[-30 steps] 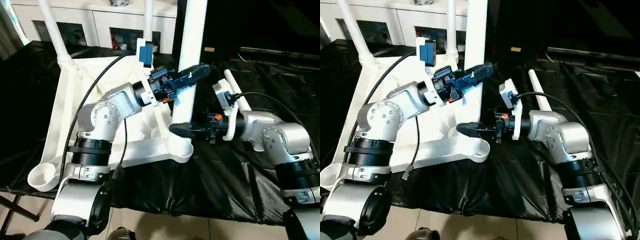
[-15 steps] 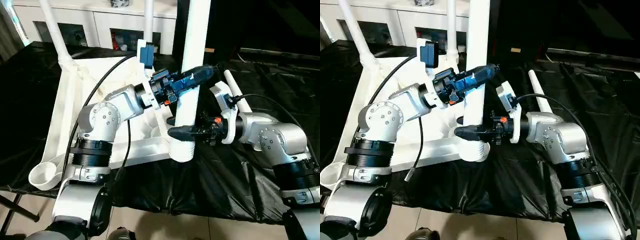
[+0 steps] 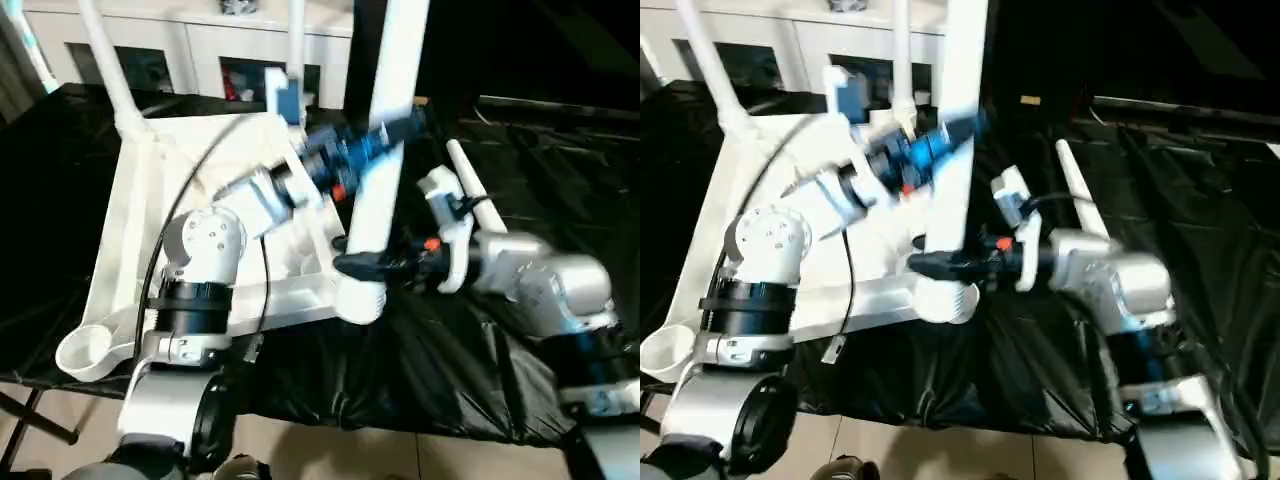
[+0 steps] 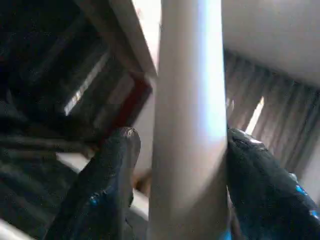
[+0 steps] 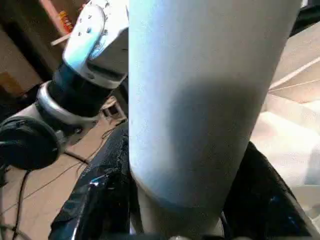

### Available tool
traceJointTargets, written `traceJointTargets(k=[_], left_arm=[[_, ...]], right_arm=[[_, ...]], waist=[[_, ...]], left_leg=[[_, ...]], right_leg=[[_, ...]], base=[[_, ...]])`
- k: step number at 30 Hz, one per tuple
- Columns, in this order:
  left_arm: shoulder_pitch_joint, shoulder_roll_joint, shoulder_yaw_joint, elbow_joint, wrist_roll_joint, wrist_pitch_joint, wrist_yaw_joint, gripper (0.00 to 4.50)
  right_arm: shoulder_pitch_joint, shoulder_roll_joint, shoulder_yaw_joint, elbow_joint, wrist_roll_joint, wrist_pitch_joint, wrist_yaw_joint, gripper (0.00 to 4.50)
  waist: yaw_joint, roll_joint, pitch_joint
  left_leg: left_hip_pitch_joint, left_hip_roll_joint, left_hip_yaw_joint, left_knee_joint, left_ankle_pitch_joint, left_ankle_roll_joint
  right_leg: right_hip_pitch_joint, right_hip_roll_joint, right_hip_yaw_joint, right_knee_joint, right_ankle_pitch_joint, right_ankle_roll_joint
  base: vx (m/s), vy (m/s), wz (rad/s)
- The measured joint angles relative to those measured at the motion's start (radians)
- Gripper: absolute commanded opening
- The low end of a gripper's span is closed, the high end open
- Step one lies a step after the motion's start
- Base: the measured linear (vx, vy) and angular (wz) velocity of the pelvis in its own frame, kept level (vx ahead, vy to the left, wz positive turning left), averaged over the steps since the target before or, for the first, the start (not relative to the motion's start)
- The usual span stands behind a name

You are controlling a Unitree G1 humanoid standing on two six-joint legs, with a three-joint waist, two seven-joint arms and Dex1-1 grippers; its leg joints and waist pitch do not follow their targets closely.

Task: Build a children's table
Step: Pick table leg, then insert table leg to table base

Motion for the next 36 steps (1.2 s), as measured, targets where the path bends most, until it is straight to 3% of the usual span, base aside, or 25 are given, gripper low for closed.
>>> traceJointTargets(k=[2,6,9,12,18,21,24,36], left_arm=[[-0.009,0.001,0.038,-0.001,-0.018,-0.032,0.026,2.86],[0.002,0.091,0.028,-0.036,0.057,-0.107,0.025,2.86],[0.085,0.240,-0.103,-0.107,0.227,-0.160,-0.039,2.86],[0.176,0.331,-0.239,-0.124,0.355,-0.186,-0.108,2.86],[0.322,0.487,-0.486,-0.123,0.565,-0.294,-0.196,2.86],[0.380,0.513,-0.552,-0.121,0.616,-0.322,-0.222,2.86],[0.397,0.514,-0.575,-0.121,0.639,-0.329,-0.229,2.86],[0.411,0.540,-0.600,-0.110,0.686,-0.295,-0.235,1.95]], right_arm=[[0.003,0.022,-0.018,-0.006,-0.006,-0.020,-0.043,1.91],[0.023,0.063,-0.044,-0.030,-0.071,-0.104,-0.191,1.91],[0.034,0.099,-0.047,-0.011,-0.162,-0.180,-0.339,1.91],[0.040,0.128,-0.049,0.014,-0.204,-0.212,-0.432,1.91],[0.104,0.160,-0.049,0.019,-0.253,-0.247,-0.547,1.91],[0.143,0.177,-0.047,0.016,-0.279,-0.263,-0.579,1.91],[0.150,0.183,-0.045,0.007,-0.283,-0.265,-0.593,1.91],[0.157,0.188,-0.043,-0.001,-0.305,-0.292,-0.622,1.91]], waist=[[0.000,0.000,0.000],[-0.001,0.000,0.000],[-0.003,-0.001,0.000],[0.001,-0.001,0.000],[-0.004,-0.004,-0.001],[-0.004,-0.005,-0.001],[-0.005,-0.005,0.000],[-0.012,-0.005,-0.001]], left_leg=[[0.000,0.000,0.000,0.000,0.000,0.000],[0.000,0.000,0.000,-0.001,0.000,0.000],[0.001,0.000,0.000,-0.002,0.000,-0.001],[0.001,0.000,0.000,-0.002,0.000,-0.001],[0.001,-0.001,0.000,-0.005,0.001,-0.003],[0.000,-0.001,0.000,-0.006,0.002,-0.004],[0.001,-0.001,0.000,-0.006,0.002,-0.004],[0.003,-0.001,0.000,-0.006,0.002,-0.005]], right_leg=[[0.000,0.000,0.000,0.000,0.000,0.000],[0.000,0.000,0.000,0.000,0.000,0.000],[0.000,0.000,0.000,-0.001,-0.001,0.002],[-0.001,0.000,0.000,-0.001,-0.002,0.003],[-0.002,0.000,0.001,-0.001,-0.003,0.004],[-0.004,0.000,0.002,0.000,-0.003,0.005],[-0.004,0.000,0.002,0.002,-0.003,0.004],[-0.004,0.000,0.003,0.003,-0.002,0.004]], base=[[0.000,0.000,0.00],[0.000,0.000,0.00],[0.000,0.000,0.00],[0.000,0.000,0.00],[0.000,0.000,0.00],[0.000,0.000,0.00],[0.000,0.000,0.00],[0.000,0.000,0.00]])
